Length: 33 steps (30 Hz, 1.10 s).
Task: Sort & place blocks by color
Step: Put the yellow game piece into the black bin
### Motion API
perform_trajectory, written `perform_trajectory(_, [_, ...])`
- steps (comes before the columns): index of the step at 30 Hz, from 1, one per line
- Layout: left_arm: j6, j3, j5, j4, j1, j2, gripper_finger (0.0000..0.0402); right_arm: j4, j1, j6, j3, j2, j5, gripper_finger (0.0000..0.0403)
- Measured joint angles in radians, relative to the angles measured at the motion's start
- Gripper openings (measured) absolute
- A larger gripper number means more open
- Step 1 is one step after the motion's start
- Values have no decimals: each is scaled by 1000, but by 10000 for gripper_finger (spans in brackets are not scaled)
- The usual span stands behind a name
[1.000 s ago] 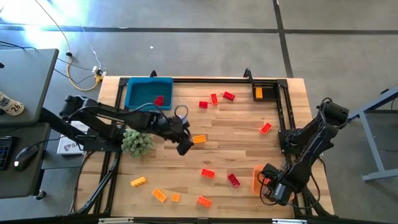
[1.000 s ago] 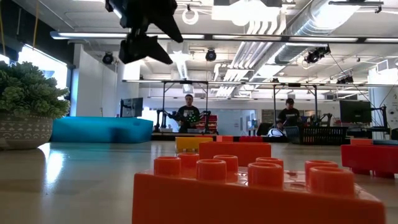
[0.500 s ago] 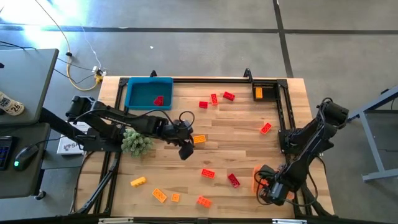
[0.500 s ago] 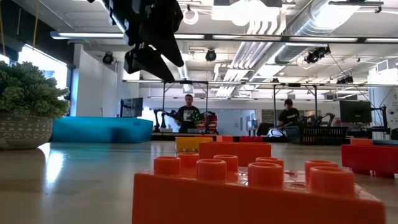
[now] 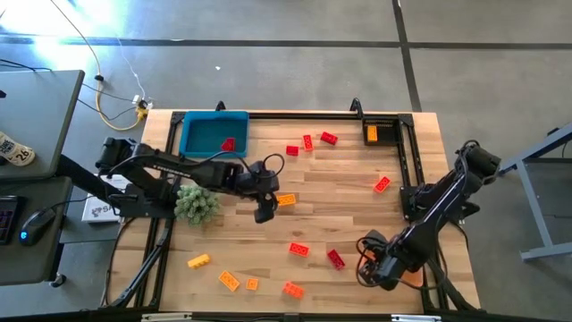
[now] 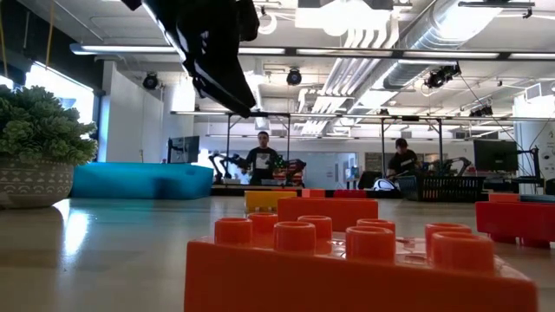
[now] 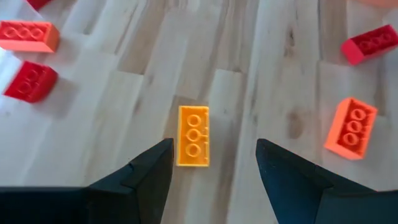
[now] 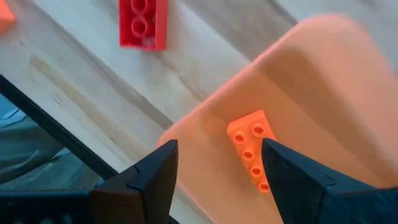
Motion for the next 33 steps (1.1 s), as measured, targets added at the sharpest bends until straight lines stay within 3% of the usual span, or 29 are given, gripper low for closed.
perform_trajectory(10, [36,1,-3,8,48,14,245,-154,-129,-2,63,0,68,217])
perform_trajectory(23, [90,0,6,61,47,185,248,-141,-322,-61,63,0,118,217])
perform_trajectory(33, [141,0,34,101,47,290,248,-108,-382,-91,63,0,117,217])
